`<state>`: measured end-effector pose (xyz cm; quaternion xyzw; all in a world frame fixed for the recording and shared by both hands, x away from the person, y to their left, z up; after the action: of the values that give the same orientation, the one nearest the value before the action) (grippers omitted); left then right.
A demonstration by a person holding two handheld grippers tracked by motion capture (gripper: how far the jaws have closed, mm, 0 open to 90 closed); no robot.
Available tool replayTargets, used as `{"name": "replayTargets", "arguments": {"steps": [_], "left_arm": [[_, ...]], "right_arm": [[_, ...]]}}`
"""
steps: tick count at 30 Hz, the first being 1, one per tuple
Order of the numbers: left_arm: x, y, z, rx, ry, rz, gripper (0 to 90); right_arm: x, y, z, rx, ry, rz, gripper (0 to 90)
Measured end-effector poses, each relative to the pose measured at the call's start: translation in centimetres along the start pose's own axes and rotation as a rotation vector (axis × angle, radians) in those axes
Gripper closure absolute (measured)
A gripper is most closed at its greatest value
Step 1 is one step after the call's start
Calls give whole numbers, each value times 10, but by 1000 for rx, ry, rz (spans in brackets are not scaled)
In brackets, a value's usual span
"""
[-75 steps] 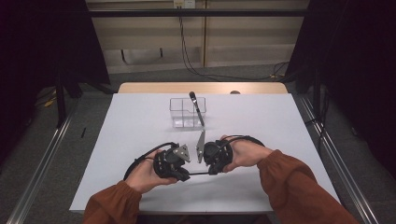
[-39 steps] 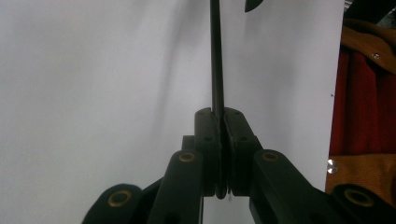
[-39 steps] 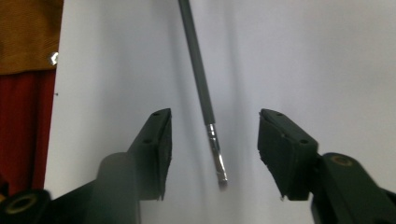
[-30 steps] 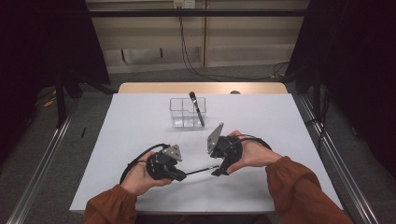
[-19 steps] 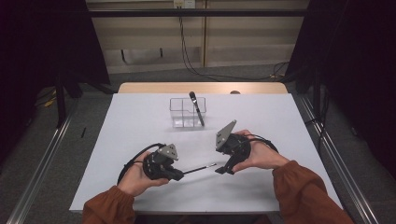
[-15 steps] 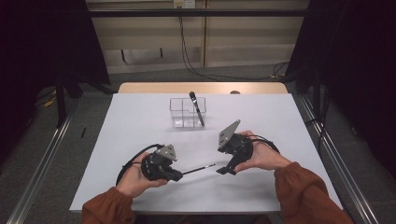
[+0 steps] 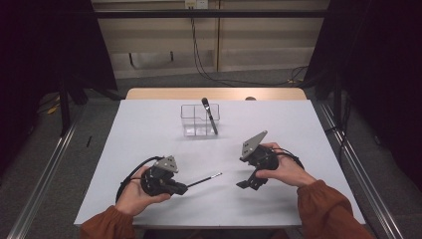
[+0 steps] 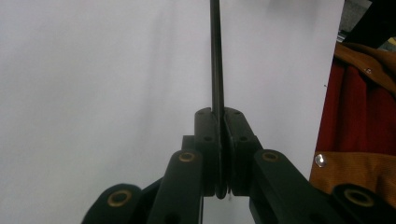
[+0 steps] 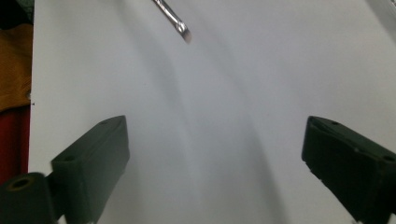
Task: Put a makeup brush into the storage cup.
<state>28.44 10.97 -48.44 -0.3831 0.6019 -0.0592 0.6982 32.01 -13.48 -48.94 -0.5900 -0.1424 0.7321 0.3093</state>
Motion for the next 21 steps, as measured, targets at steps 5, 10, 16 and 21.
{"name": "replayTargets", "arguments": {"steps": [5, 10, 16, 21], "left_arm": [[-6, 4, 3, -37, -6, -39, 854], [-8, 8, 6, -61, -18, -65, 855], [-9, 5, 6, -79, -23, -114, 855], [-10, 4, 4, -79, -12, -129, 855]], "right_arm": [[-2, 9, -1, 30, 0, -48, 60], [1, 13, 5, 26, 29, -61, 65], [8, 22, 8, 45, 22, -79, 65], [7, 19, 10, 38, 28, -146, 65]]}}
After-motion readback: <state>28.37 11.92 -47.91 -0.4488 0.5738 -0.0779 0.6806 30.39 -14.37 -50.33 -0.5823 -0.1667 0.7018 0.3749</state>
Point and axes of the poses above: each handheld gripper's, and its own axes: x roughly forward along the jaws, y roughly out of its underside, z roughly to its left, the point moved 7 cm from there along x, roughly forward along the jaws, and after that the axes turned 14 degrees about -y, right-handed, at the moved point
